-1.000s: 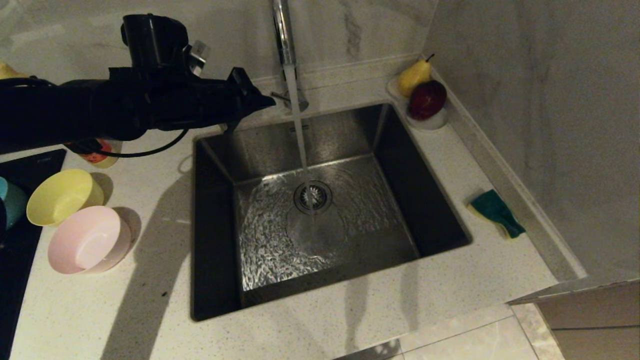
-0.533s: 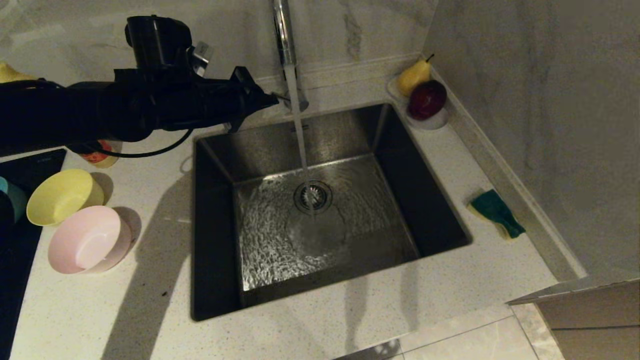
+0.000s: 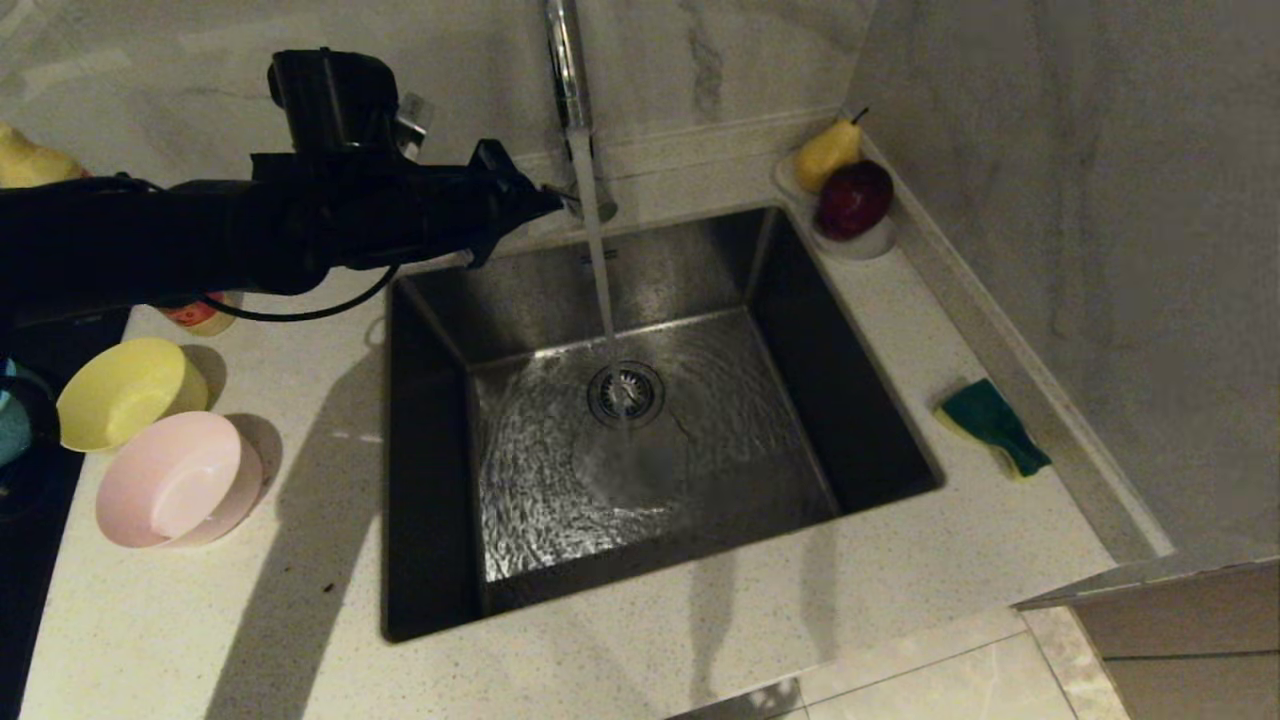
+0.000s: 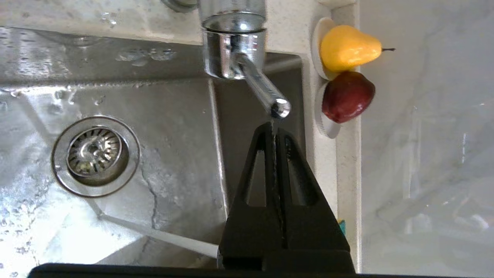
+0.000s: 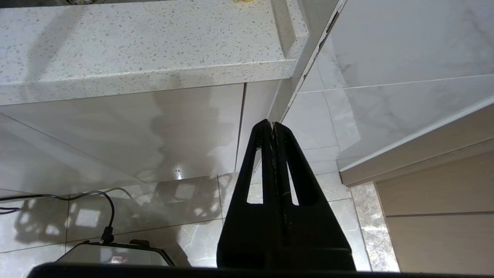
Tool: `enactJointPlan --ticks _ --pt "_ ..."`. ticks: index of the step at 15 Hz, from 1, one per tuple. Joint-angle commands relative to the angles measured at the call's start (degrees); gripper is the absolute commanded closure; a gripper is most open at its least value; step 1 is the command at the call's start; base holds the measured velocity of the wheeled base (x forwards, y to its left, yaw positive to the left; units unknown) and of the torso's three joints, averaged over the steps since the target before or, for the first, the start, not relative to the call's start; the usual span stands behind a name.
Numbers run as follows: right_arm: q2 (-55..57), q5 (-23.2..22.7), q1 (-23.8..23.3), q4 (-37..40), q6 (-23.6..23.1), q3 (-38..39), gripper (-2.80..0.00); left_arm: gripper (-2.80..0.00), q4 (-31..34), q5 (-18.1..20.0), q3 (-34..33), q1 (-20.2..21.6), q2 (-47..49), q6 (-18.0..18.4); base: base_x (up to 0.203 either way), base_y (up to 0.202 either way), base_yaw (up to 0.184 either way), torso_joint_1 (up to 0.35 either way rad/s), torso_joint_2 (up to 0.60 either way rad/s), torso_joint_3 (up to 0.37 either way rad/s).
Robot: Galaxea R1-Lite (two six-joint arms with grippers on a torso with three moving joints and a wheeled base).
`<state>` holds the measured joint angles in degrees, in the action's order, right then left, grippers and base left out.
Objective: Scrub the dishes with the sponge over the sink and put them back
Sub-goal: Turn off the faucet
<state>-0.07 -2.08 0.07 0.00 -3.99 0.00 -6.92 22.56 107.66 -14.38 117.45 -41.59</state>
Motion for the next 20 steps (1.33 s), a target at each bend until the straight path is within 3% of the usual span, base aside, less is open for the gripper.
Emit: enactJointPlan --ticks 1,4,6,20 --pt "-0.01 -0.02 0.01 0.02 -0.05 0.0 0.0 0.0 -1.36 -0.26 0.01 0.04 0.89 -0.29 0.0 0.0 0.0 0.0 0.0 0.0" --pt "-0.01 -0.02 0.01 0.0 -0.05 0.0 0.0 0.0 -4.23 -2.89 0.01 0.06 2.28 -0.62 0.0 0.0 0.0 0.0 0.0 0.0" --pt "-0.01 -0.02 0.01 0.0 -0.05 0.0 0.0 0.0 -6.8 -3.79 0.01 0.06 2.91 -3.27 0.0 0.0 0.0 0.0 0.0 0.0" --pt "-0.01 -0.02 0.01 0.0 -0.05 0.0 0.0 0.0 -12.98 -4.03 0.45 0.23 2.78 -3.93 0.0 0.0 0.0 0.0 0.0 0.0"
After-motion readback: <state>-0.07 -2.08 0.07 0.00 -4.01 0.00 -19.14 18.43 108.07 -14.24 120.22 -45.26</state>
